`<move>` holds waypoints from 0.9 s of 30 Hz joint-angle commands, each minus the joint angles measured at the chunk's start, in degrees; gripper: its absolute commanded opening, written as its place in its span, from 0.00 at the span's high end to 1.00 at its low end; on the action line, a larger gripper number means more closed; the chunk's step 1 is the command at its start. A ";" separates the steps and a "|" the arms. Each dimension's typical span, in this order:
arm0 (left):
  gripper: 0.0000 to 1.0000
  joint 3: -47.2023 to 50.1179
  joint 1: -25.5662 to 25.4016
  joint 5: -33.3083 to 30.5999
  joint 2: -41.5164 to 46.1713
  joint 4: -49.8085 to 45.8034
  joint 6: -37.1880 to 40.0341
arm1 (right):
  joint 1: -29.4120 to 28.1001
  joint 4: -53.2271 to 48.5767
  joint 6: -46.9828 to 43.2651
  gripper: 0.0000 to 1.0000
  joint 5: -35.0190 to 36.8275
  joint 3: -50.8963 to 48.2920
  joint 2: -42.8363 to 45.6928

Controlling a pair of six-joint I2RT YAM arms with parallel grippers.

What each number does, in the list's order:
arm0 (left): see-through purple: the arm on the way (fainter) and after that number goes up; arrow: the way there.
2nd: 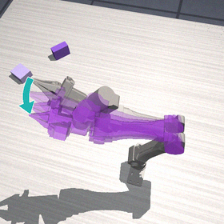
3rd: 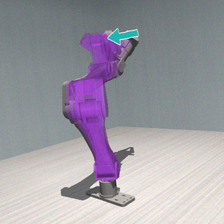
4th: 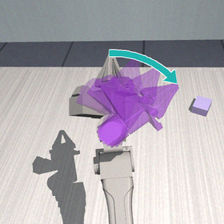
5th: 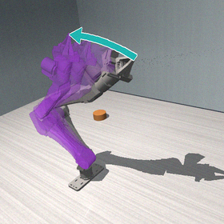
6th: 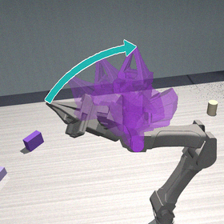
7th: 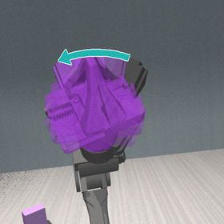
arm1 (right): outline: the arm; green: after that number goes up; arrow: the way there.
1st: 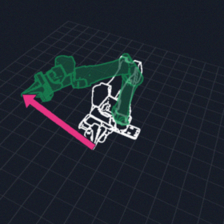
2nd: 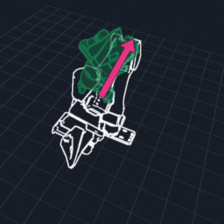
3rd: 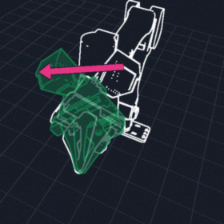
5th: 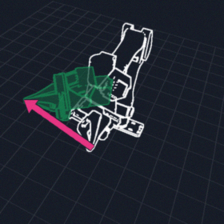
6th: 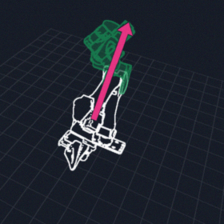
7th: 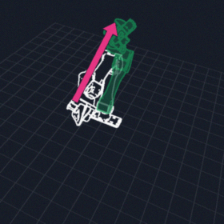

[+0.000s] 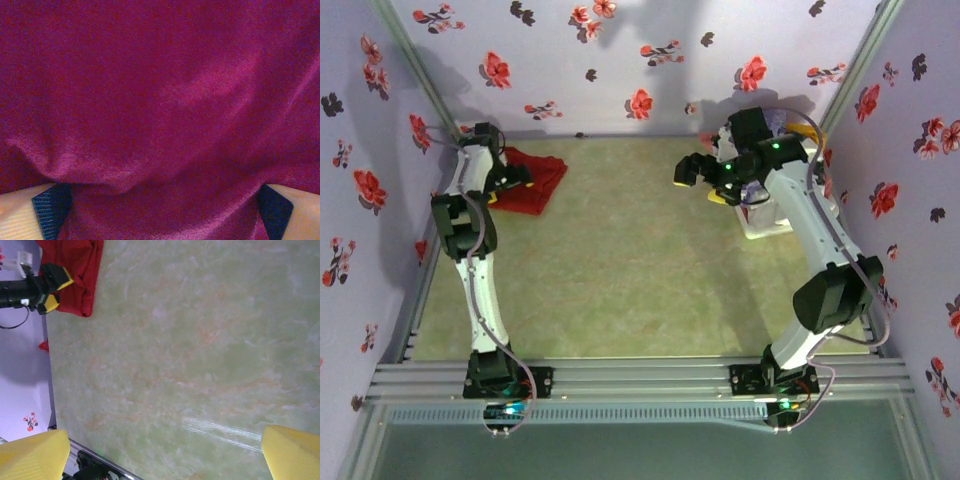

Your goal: Fold and stack the t-shirts

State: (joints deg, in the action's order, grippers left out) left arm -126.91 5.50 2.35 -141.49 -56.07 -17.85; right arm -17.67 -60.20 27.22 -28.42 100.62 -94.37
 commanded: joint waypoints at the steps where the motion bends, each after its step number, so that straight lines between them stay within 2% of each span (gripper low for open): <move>1: 0.01 4.42 -3.06 -1.98 0.22 -3.96 2.21 | -0.44 0.70 0.44 0.01 -1.22 -0.86 2.96; 5: 0.01 5.18 -5.27 -5.52 0.07 -5.63 4.11 | -0.43 1.04 0.89 0.01 -1.11 -1.12 4.07; 10: 0.00 6.33 -8.84 -14.45 2.38 -6.74 7.81 | -0.39 1.31 1.17 0.01 -1.00 -1.39 4.65; 17: 0.01 10.83 -10.12 -10.31 9.86 -3.41 4.67 | -0.44 2.32 1.74 0.01 -0.93 -1.72 4.76; 27: 0.02 10.73 -16.36 -12.05 8.74 -2.95 3.65 | -0.51 3.15 1.87 0.01 -1.21 -2.50 4.49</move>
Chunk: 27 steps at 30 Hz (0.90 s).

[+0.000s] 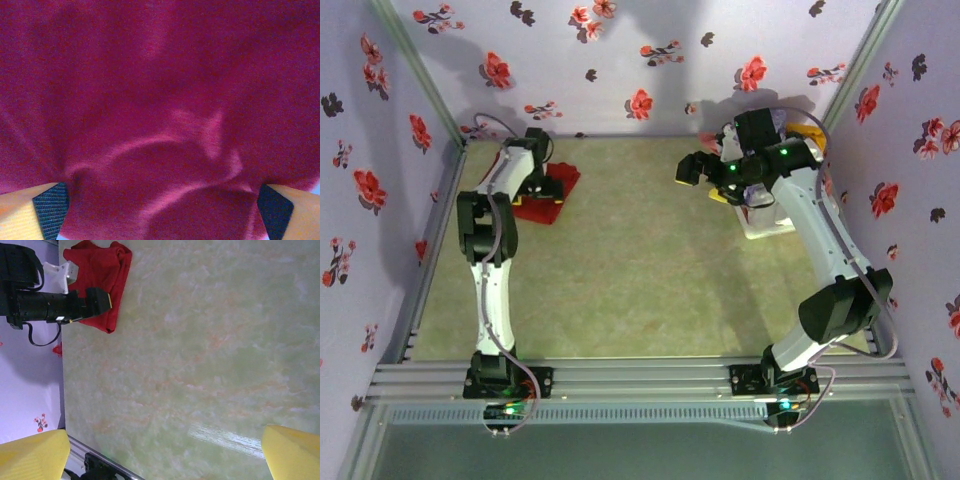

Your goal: Fold and stack the t-shirts

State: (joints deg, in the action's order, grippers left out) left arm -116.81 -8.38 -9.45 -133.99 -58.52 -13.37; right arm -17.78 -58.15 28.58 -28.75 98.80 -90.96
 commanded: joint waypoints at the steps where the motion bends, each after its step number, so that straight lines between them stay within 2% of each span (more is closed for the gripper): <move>1: 0.02 -0.14 -3.21 -1.11 0.51 -0.81 -0.82 | -0.33 1.19 0.43 0.01 -0.92 -0.72 0.94; 6: 0.05 -3.58 -5.19 -7.14 -1.17 -2.81 -2.42 | -0.30 1.18 0.33 0.01 -1.19 -0.89 0.69; 9: 0.07 -4.18 -5.67 -8.01 -0.55 -1.90 -1.92 | -0.28 1.28 0.16 0.01 -1.09 -1.19 0.68; 12: 0.19 -7.67 -5.93 -7.73 -2.33 -3.63 -0.43 | -0.24 1.46 0.07 0.01 -1.12 -1.44 0.42; 14: 0.34 -10.21 -6.36 -7.69 -4.37 -5.20 0.91 | -0.27 1.69 0.16 0.01 -1.22 -1.50 0.21; 17: 0.42 -12.20 -6.59 -7.34 -6.66 -6.15 1.32 | -0.25 1.86 0.18 0.01 -1.31 -1.42 -0.01; 23: 0.42 -14.39 -6.73 -6.02 -10.03 -6.17 1.24 | -0.06 1.11 -0.46 0.01 -1.13 -0.98 -0.54; 27: 0.50 -15.23 -6.73 -5.60 -12.02 -6.51 1.42 | -0.02 1.09 -0.65 0.01 -1.09 -0.94 -0.84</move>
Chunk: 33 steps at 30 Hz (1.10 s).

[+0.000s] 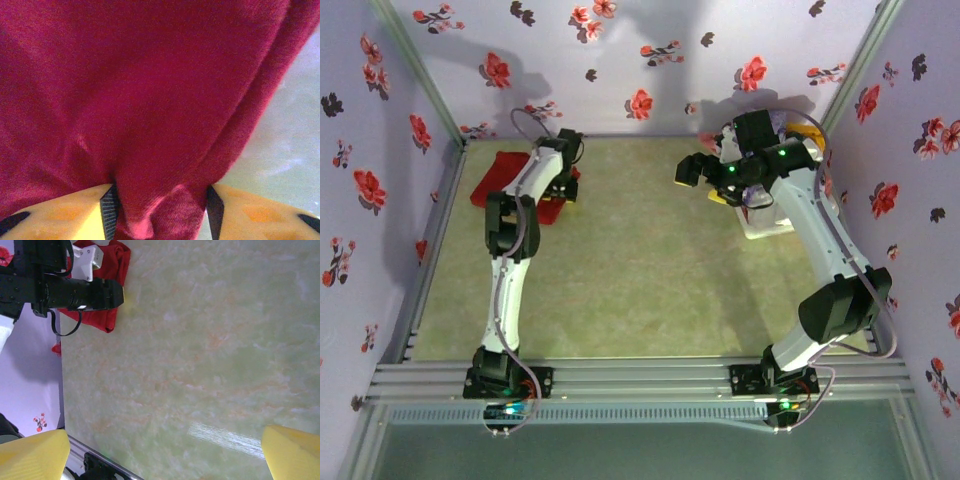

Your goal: Fold and stack the t-shirts

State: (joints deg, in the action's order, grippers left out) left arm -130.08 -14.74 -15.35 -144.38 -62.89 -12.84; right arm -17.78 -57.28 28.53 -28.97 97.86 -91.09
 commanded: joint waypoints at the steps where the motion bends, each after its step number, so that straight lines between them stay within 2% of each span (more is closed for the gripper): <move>1: 0.54 -2.15 -0.37 -0.04 -2.15 -2.30 0.95 | -0.03 0.23 -0.59 0.01 -0.84 0.04 -0.80; 9: 0.76 -3.46 1.77 -3.06 -4.33 -3.20 -0.60 | 0.27 -0.37 -1.20 0.01 -0.74 0.57 -1.54; 22: 0.76 -9.69 8.46 -1.68 -8.08 -4.33 1.35 | 0.38 -1.52 -1.81 0.01 -0.65 2.37 -3.91; 29: 0.75 -14.94 12.38 3.28 -10.57 -2.93 0.65 | 0.35 -2.13 -1.91 0.01 -0.58 3.03 -5.07; 33: 0.74 -17.84 12.99 6.13 -10.93 -1.99 -0.56 | 0.33 -2.75 -2.13 0.01 -0.56 3.52 -5.77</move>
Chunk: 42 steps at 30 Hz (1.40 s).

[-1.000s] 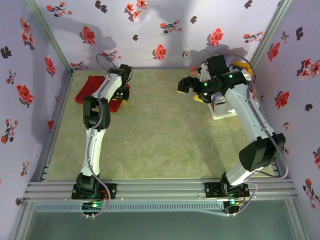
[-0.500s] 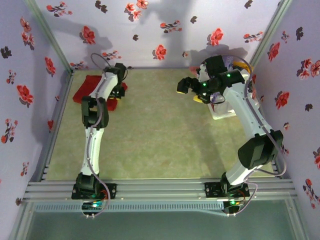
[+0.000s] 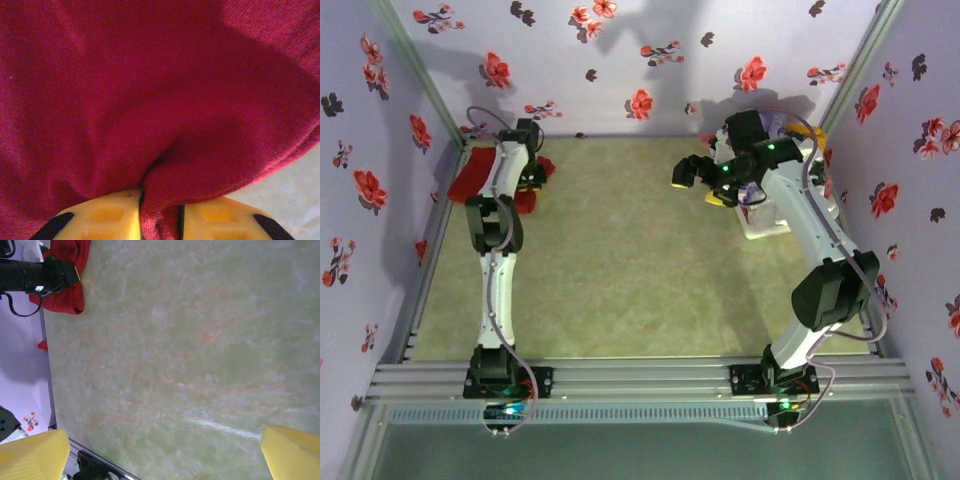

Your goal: Fold and stack the t-shirts

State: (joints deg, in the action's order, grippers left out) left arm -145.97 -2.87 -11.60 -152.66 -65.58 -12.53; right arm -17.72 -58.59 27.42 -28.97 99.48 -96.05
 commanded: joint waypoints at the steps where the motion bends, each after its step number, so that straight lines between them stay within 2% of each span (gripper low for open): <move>1: 0.74 -2.26 1.12 3.47 -2.48 0.94 -1.50 | 0.31 -1.45 -0.96 0.01 -0.65 2.02 -1.02; 7: 0.73 -1.70 0.56 8.72 -2.47 2.20 -4.03 | 0.14 -0.56 0.00 0.01 -1.09 2.25 -1.03; 10: 0.71 -0.98 -0.40 9.28 -2.21 2.30 -4.32 | 0.21 -1.06 -0.56 0.01 -1.18 2.03 -0.69; 13: 0.63 -1.09 -1.24 9.85 -1.53 2.56 -4.63 | 0.18 -1.66 -1.14 0.01 -1.11 1.78 -0.17; 15: 0.58 -1.78 -1.31 12.48 -1.24 2.98 -5.47 | 0.18 -1.64 -1.19 0.01 -1.14 1.29 0.31; 18: 0.46 -1.60 -1.69 13.66 -0.16 2.88 -6.83 | 0.22 -1.44 -0.93 0.01 -1.13 0.64 0.93; 20: 0.45 -0.47 -1.95 14.68 0.76 3.61 -7.20 | 0.22 -0.94 -0.56 0.01 -1.15 0.28 1.32; 24: 0.39 0.23 -3.19 14.62 2.35 3.69 -6.43 | 0.21 -0.57 -0.10 0.01 -1.35 0.10 1.52; 29: 0.32 5.19 -5.85 11.47 7.26 6.76 -4.11 | 0.13 -0.13 0.42 0.01 -1.31 0.10 1.77; 34: 0.28 7.16 -6.36 8.86 9.52 6.64 -3.57 | 0.05 0.23 0.65 0.01 -1.36 -0.25 2.23; 39: 0.27 7.82 -6.74 13.76 10.33 6.52 -2.58 | -0.02 0.23 0.70 0.01 -1.26 -0.66 2.67; 42: 0.20 12.49 -7.94 14.62 15.06 8.98 -2.09 | -0.02 0.70 0.96 0.01 -0.39 -1.08 3.44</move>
State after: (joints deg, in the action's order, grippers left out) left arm -136.59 -10.04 0.75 -143.55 -57.95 -16.03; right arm -17.72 -58.37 27.66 -29.39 99.24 -95.15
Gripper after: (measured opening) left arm 0.787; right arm 0.993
